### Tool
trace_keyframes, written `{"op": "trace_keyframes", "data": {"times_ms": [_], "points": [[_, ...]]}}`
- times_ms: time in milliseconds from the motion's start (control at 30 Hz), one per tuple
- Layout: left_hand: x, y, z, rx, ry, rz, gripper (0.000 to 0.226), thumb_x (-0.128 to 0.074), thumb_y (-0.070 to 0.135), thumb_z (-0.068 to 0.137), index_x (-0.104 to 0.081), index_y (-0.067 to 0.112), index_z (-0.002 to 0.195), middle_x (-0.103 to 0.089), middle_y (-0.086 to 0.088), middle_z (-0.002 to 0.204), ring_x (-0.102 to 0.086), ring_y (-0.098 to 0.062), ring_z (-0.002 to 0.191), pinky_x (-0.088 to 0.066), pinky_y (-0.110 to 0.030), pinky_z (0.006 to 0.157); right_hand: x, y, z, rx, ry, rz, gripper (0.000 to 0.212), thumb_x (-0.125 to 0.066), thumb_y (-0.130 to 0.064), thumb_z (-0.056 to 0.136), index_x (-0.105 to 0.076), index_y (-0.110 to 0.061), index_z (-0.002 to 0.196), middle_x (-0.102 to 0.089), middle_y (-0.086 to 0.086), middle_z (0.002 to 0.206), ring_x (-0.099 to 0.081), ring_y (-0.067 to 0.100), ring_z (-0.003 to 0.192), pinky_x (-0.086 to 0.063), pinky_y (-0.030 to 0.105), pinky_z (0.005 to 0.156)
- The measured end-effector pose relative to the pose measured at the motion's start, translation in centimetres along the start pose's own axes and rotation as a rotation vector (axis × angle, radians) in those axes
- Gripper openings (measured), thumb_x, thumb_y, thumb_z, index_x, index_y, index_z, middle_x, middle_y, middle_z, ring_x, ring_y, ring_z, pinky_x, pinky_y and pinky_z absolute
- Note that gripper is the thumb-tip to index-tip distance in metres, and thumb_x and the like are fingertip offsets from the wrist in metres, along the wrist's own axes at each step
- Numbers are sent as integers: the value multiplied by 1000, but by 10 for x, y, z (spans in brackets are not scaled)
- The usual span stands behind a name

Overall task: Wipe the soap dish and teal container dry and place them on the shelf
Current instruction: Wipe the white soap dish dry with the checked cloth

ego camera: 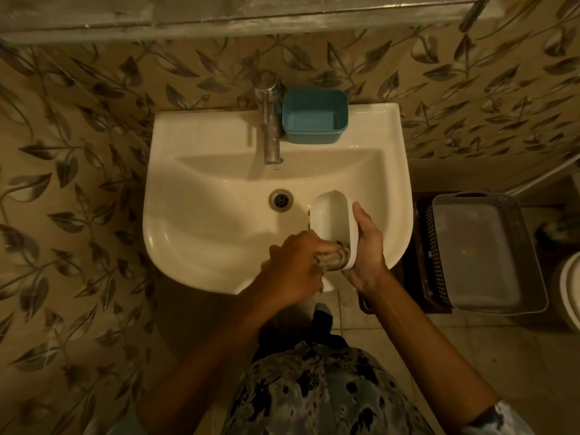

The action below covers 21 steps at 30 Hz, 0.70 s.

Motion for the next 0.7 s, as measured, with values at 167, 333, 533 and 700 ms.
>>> {"op": "trace_keyframes", "data": {"times_ms": [167,333,533,700], "points": [[47,-29,-2,183,214,-720,19,-63,16,87,-67,22,104,-73,0,95,-69,-14,81,-54,-27,63,-4,-20,10,-8,-38,-6,42,-44,-41,90,-77,-15,95,-72,11,91,-71,24,80,-58,36,76],[65,-37,-13,-8,472,-759,6,-64,24,85,-69,23,90,-71,5,76,-67,-12,66,-51,-29,50,-16,-33,16,13,-104,-115,48,-62,-47,81,-56,-19,120,-63,8,98,-68,24,88,-56,39,70],[28,-10,-15,-114,611,-591,45,-61,35,81,-58,11,119,-58,-8,112,-62,-11,101,-55,-19,75,-30,-33,18,113,101,-142,57,-68,-54,70,-68,-10,106,-70,16,103,-67,29,93,-57,48,85],[-3,11,-10,-260,467,-293,61,-52,43,87,-26,49,141,-8,3,157,-17,-10,143,-40,-24,107,-35,-35,12,210,204,-96,68,-70,-48,72,-60,6,114,-61,32,113,-60,39,99,-46,61,99]]}}
Point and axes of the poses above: each hand's wrist, its own z-axis towards the middle knuckle, its own x-axis out of the back of the hand, y = z × x, the point moved 3 cm from there along z, towards the middle knuckle
